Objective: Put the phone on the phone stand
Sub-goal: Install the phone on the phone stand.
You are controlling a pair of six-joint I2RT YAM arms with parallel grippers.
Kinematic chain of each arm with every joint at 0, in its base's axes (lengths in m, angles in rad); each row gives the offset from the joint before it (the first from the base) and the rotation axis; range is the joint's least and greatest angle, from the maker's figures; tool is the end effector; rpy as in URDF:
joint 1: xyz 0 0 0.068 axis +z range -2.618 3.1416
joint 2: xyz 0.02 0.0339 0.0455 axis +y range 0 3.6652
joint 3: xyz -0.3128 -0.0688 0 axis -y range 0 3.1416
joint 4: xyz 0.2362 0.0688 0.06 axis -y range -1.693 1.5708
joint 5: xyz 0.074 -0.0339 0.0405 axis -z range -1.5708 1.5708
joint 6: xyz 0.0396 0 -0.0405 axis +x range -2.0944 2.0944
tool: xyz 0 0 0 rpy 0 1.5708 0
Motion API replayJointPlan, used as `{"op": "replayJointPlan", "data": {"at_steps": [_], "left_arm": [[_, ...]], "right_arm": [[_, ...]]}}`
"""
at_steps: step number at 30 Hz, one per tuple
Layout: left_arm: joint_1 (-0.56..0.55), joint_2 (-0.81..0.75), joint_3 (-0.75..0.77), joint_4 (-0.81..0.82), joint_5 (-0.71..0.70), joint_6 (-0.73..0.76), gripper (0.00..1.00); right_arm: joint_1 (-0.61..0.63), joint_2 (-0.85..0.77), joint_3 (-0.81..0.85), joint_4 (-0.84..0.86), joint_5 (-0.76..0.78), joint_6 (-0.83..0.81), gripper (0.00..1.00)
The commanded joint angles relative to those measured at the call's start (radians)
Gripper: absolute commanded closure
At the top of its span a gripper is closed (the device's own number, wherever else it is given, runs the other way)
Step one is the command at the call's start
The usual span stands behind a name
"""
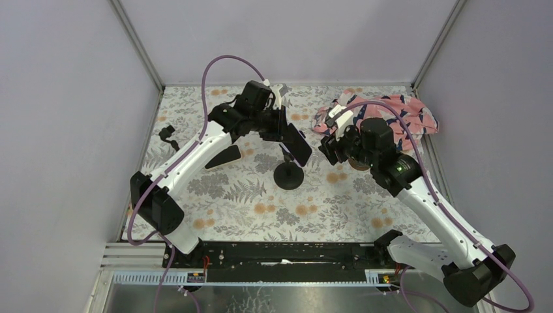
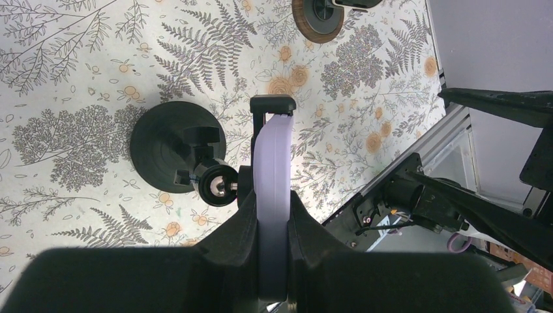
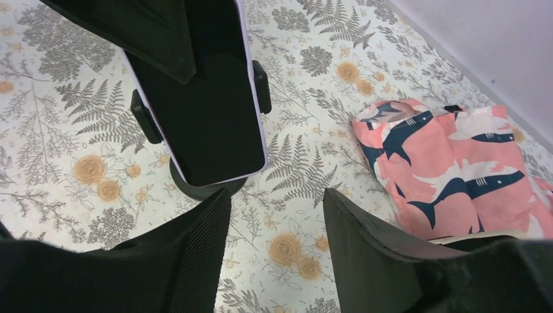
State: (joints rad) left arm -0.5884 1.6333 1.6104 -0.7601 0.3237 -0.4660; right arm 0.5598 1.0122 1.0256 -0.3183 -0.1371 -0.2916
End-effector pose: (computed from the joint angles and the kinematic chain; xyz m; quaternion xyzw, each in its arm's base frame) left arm 0.2892 -0.2081 0.4016 0.1175 0.9059 -0.3192 0.2525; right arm 0.1646 0.1095 0.4079 -0.3691 0.7159 0.1336 0.5775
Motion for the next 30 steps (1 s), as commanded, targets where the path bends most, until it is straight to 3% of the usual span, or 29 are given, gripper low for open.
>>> {"op": "replayJointPlan", "data": {"at_steps": [1,10,22,30], "left_arm": [[0.040,0.087,-0.067,-0.341,-0.289,0.101,0.95],[0.029,0.071,-0.024,-0.286,-0.144,0.097,0.57],[0.028,0.024,-0.018,-0.202,-0.003,0.076,0.38],[0.006,-0.013,0.005,-0.174,0.060,0.075,0.33]], "right_arm": [[-0.032,0.001,0.016,0.005,-0.129,0.028,0.38],[-0.066,-0.004,-0.017,0.024,-0.188,0.040,0.34],[-0.107,-0.018,-0.041,0.033,-0.242,0.047,0.33],[-0.135,-0.023,-0.050,0.034,-0.299,0.052,0.31]]}}
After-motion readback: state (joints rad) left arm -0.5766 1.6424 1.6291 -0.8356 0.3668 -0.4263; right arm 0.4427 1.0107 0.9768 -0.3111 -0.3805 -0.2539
